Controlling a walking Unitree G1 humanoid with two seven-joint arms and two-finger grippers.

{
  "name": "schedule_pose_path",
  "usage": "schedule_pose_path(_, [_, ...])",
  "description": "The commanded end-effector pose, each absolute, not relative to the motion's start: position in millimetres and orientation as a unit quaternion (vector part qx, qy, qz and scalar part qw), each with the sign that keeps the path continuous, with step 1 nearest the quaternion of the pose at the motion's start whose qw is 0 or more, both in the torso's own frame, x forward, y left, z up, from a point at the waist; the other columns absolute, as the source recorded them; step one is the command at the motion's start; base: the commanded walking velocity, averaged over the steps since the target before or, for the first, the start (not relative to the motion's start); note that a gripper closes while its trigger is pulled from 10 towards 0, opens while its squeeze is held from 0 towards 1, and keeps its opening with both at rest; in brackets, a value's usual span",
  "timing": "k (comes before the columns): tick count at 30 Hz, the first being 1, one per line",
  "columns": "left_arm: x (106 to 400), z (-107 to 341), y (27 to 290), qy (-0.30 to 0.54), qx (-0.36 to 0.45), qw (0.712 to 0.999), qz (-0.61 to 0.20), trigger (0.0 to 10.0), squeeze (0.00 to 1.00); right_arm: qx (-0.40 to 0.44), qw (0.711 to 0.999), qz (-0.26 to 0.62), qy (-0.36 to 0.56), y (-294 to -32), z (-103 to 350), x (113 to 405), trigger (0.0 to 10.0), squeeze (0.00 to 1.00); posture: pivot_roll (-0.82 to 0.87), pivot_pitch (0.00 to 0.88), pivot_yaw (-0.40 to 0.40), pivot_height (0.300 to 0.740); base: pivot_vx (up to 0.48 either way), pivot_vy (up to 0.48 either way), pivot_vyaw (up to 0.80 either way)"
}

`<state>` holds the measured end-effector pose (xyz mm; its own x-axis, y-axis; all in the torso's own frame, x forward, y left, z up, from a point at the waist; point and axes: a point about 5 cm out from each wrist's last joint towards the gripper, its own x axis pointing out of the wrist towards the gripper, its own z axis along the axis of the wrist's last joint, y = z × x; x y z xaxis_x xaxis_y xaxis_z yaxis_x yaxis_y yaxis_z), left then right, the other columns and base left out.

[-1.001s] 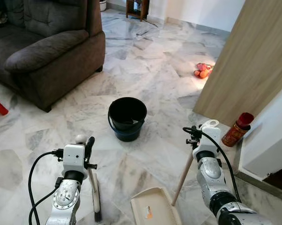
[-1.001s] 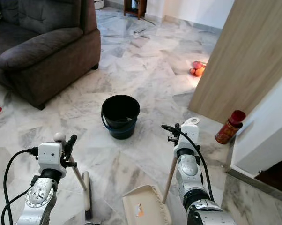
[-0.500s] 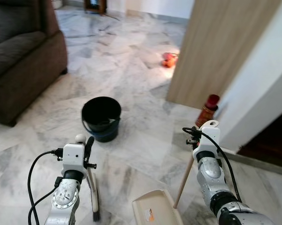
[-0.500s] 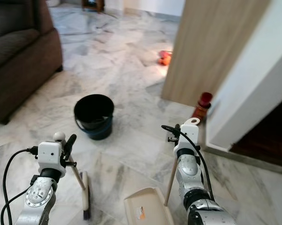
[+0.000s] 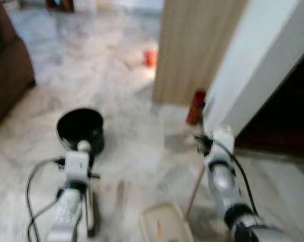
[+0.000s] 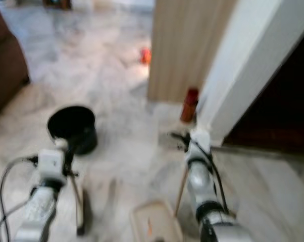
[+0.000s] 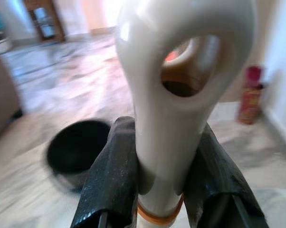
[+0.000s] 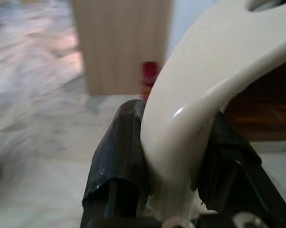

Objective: Sweep floor

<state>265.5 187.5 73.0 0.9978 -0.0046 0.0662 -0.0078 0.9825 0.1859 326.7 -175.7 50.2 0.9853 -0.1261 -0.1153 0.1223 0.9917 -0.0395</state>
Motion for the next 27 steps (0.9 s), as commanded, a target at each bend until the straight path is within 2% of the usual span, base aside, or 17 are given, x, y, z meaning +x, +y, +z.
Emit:
schedule_pose_path(1, [266.9, 76.4, 186.0, -0.042, 0.093, 0.995, -0.004, 10.0, 0.0, -0.018, 0.996, -0.062, 0.055, -175.2, 53.0, 328.7, 10.0, 0.0, 0.05, 0.055, -0.08, 0.74, 0.0, 0.0, -0.8])
schedule_pose_path(27, [267.6, 76.8, 185.7, -0.043, 0.092, 0.995, -0.001, 10.0, 0.0, -0.015, 0.997, -0.054, 0.056, -169.2, 52.3, 328.9, 10.0, 0.0, 0.05, 0.068, -0.082, 0.74, 0.0, 0.0, -0.8])
